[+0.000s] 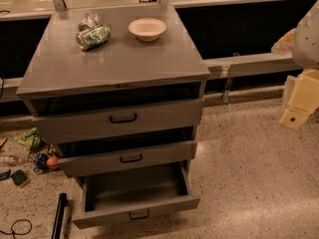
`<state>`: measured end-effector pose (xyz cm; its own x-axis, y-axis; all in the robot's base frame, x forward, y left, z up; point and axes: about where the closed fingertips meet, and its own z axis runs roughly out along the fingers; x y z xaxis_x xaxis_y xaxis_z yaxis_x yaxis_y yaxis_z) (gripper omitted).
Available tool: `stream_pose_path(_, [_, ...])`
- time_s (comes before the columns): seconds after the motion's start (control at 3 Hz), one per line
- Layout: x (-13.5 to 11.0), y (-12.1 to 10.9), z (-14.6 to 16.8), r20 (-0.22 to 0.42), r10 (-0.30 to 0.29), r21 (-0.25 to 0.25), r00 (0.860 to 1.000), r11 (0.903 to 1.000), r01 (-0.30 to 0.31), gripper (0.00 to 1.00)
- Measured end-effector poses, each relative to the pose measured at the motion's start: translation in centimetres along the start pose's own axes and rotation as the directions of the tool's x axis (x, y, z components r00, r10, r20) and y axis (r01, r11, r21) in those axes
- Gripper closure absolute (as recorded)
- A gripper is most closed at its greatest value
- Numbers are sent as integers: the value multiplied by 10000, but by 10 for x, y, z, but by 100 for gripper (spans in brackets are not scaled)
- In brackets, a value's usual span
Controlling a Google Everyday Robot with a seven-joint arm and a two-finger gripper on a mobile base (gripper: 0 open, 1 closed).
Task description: Close bottom drawer
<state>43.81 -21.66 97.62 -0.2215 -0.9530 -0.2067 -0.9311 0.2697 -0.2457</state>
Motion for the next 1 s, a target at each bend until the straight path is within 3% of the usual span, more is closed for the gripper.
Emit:
stream_pose_path(0.33, [0, 0, 4, 93, 39, -44, 9999, 10000, -39, 3])
stream_pose_path(0.67, [0, 2, 20, 481, 215, -265, 9986, 9994, -202, 25])
stream_pose_path(1.0, [-6, 19, 103, 1674, 20, -1103, 9859, 9938, 167, 56])
